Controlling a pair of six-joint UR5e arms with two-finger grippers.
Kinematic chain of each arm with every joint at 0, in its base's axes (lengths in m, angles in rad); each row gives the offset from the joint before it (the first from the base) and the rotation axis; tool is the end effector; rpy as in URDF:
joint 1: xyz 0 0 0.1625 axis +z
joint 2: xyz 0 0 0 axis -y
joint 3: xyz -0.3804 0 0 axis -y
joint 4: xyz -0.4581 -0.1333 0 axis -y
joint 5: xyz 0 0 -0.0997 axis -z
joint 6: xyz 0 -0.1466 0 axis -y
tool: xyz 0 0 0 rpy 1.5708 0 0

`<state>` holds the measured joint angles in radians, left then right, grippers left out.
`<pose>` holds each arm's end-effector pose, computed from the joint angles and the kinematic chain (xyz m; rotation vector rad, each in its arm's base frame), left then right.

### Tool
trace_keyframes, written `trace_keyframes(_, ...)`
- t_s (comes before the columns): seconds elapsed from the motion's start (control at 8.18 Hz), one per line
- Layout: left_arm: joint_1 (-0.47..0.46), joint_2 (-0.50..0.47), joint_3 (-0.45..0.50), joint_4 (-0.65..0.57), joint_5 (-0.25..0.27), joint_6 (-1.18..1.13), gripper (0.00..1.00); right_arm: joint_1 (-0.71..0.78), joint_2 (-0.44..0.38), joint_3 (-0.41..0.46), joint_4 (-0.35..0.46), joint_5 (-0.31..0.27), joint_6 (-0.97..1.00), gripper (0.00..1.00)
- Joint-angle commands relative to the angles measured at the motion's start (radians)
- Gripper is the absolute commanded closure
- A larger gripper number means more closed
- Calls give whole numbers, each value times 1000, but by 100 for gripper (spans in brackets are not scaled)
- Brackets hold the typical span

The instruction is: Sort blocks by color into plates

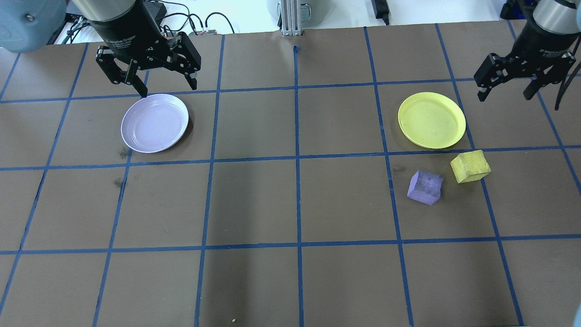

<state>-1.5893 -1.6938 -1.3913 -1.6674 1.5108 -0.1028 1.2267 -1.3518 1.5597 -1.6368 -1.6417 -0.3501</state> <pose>-0.1531 -0.5951 0.4157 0.1318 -3.0806 -0.0673 -0.0897 -0.6147 0.2804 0.0172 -3.1136 -0.2456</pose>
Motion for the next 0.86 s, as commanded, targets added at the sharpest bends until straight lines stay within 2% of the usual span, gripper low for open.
trace_keyframes(0.0, 0, 2, 0, 0, 0, 0, 0, -15, 81, 48, -21, -33, -23, 0)
trace_keyframes(0.12, 0, 2, 1, 0, 0, 0, 0, -15, 124, 84, -68, -36, -29, 0)
trace_keyframes(0.24, 0, -3, 5, 2, 0, 0, 0, -15, 170, 114, -115, -64, -30, 0)
trace_keyframes(0.37, 2, 2, 5, 0, 0, 2, 0, -15, 190, 137, -120, -84, -27, 0)
trace_keyframes(0.73, 2, -1, 9, 2, 0, 2, 0, -9, 188, 146, -120, -84, -32, 0)
